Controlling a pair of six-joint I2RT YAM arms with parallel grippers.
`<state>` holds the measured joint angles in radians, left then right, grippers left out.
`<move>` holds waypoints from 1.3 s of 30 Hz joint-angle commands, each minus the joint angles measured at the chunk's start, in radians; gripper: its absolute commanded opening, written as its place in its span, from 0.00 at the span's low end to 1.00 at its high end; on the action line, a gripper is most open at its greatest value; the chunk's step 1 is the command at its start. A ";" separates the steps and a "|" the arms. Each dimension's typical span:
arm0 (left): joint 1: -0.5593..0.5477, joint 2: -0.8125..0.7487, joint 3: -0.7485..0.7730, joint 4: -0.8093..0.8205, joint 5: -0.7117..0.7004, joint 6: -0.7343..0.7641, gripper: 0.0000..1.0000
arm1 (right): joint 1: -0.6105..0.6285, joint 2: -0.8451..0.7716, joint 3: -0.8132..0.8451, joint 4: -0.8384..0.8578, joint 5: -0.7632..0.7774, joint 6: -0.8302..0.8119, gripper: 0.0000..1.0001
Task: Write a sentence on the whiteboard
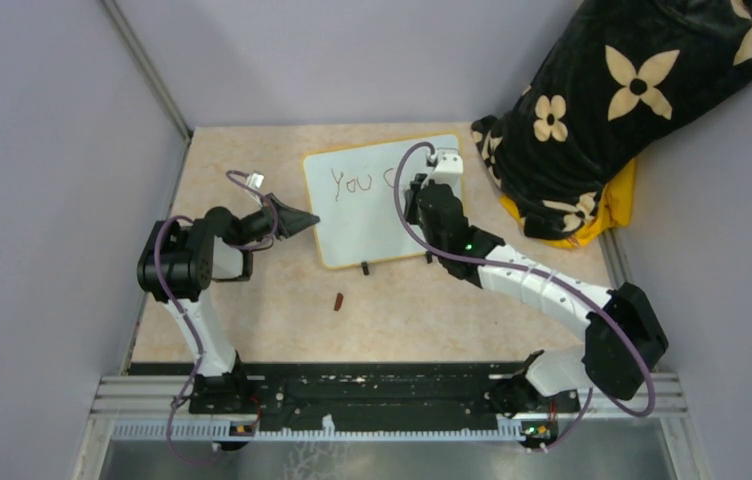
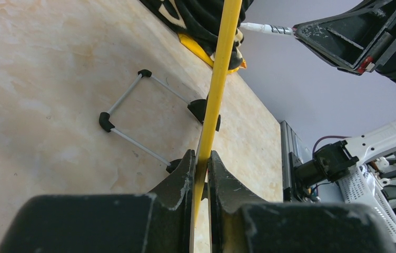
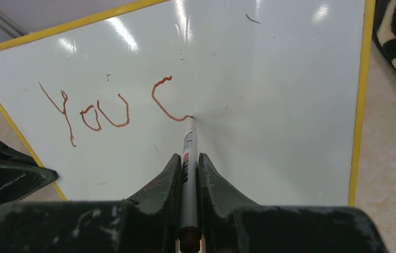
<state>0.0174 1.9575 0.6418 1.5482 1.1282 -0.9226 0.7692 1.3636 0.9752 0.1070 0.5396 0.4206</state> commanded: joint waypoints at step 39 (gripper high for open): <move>-0.014 0.023 -0.013 0.244 0.009 0.002 0.00 | -0.054 -0.022 0.018 0.138 -0.040 -0.033 0.00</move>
<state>0.0174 1.9575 0.6415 1.5482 1.1286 -0.9222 0.7280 1.3251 0.9352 0.2001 0.5098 0.3786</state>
